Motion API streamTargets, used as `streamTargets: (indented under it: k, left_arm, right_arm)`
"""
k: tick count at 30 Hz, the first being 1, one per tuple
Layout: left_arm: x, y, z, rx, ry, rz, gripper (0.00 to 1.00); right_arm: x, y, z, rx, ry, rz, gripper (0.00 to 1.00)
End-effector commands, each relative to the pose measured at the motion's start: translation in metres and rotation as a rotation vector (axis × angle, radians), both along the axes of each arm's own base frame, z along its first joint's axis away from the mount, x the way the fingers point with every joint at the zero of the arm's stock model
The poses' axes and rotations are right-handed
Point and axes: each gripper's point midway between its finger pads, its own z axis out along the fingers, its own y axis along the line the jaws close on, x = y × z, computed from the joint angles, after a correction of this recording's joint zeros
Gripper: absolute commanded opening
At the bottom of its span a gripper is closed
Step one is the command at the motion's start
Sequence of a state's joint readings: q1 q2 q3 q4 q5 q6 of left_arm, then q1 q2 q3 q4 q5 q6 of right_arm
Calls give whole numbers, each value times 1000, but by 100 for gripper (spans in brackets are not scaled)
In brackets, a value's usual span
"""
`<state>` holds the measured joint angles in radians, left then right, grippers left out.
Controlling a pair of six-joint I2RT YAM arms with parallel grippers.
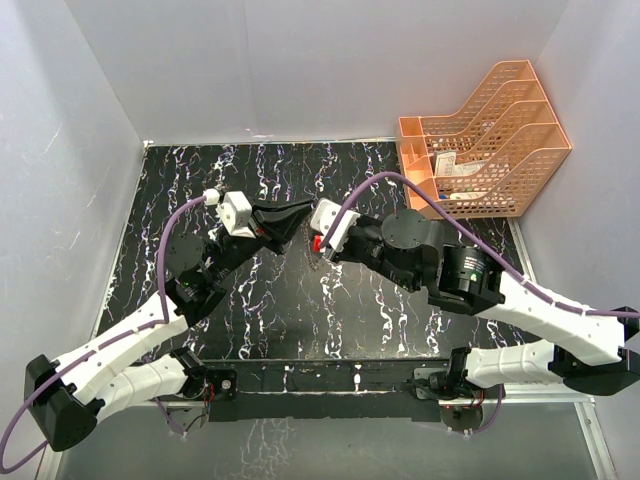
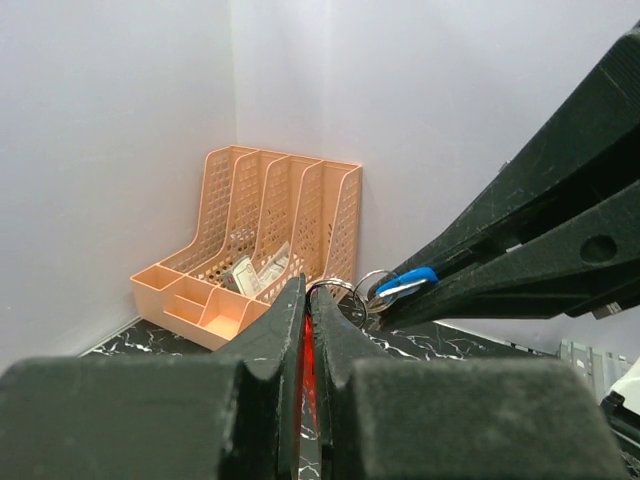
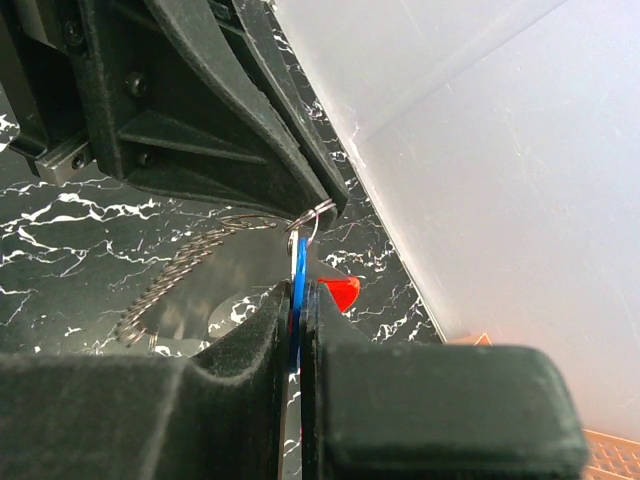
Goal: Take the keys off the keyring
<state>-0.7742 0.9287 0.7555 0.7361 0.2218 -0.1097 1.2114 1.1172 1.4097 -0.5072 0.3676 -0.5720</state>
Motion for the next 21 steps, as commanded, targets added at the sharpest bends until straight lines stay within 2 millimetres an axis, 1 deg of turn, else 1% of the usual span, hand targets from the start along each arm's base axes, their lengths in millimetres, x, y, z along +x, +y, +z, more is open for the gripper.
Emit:
streamTargets:
  k: [1, 4, 10, 17, 21]
  left_arm:
    - [10, 15, 32, -97, -36, 77, 0]
    - [8, 15, 36, -108, -31, 68, 0]
    - [7, 17, 42, -127, -39, 72, 0]
    - [7, 14, 41, -141, -6, 47, 0]
    - [12, 13, 40, -140, 27, 61, 0]
  right_arm:
    - [-4, 14, 5, 55, 11, 33, 0]
    - [-4, 18, -1, 44, 20, 38, 0]
    - [-7, 21, -1, 61, 27, 60, 0]
    - [-7, 22, -6, 45, 35, 60, 0]
    - [-6, 25, -13, 24, 48, 59, 0]
